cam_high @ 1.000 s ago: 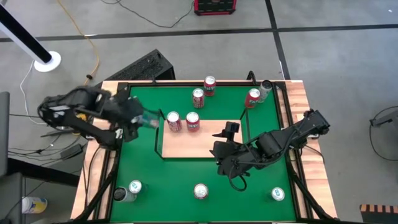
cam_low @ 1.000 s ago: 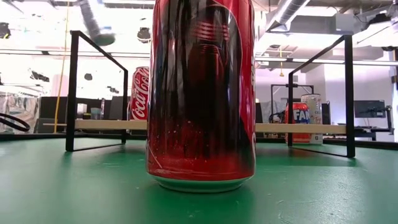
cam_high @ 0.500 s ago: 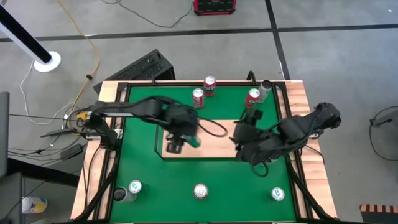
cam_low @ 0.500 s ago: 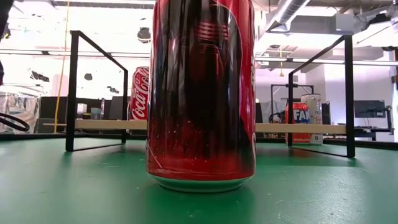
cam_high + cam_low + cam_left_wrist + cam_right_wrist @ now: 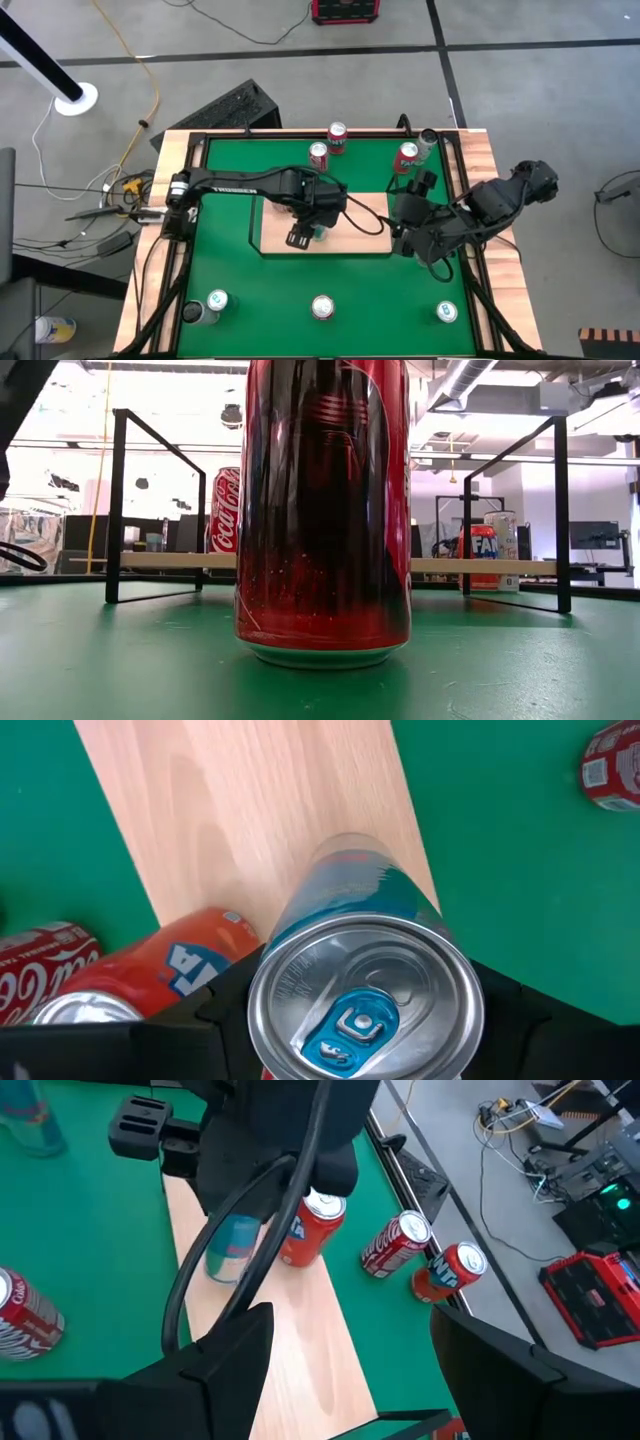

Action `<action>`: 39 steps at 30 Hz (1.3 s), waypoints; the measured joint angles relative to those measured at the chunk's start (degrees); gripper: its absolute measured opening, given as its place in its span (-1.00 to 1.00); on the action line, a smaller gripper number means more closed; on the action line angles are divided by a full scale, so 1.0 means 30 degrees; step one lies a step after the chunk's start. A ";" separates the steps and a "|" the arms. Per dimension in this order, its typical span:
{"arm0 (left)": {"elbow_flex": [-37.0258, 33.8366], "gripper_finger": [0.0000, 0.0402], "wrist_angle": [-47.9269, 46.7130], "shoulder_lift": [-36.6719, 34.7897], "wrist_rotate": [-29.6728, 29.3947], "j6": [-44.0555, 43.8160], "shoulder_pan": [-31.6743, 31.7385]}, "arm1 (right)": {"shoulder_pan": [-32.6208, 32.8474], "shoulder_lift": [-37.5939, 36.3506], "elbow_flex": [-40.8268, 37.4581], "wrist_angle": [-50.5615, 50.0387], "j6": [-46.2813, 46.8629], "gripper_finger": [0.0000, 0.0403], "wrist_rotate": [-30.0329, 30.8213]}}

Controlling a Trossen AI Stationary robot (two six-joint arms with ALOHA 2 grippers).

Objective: Place canned beverage on shelf
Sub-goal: Put the top left blue soda can on the shelf

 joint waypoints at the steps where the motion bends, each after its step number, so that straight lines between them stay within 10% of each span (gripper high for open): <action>1: 0.0000 0.08 -0.0003 0.0033 0.0007 0.0042 0.0028 | 0.0068 0.0005 -0.0005 0.0000 -0.0014 0.47 0.0001; 22: -0.0042 0.52 -0.0071 0.0052 -0.0441 -0.0904 0.0066 | 0.0095 0.0007 -0.0015 0.0000 -0.0060 0.47 0.0477; 32: 0.2976 0.52 -0.5445 -0.0043 -0.0499 -0.2833 0.0066 | 0.0088 0.0015 -0.0015 0.0168 -0.0045 0.47 -0.0237; 39: 0.3316 0.52 -0.5090 -0.3896 -0.0969 -0.3529 0.0059 | 0.0275 0.0390 -0.0148 0.0556 -0.0082 0.47 -0.0804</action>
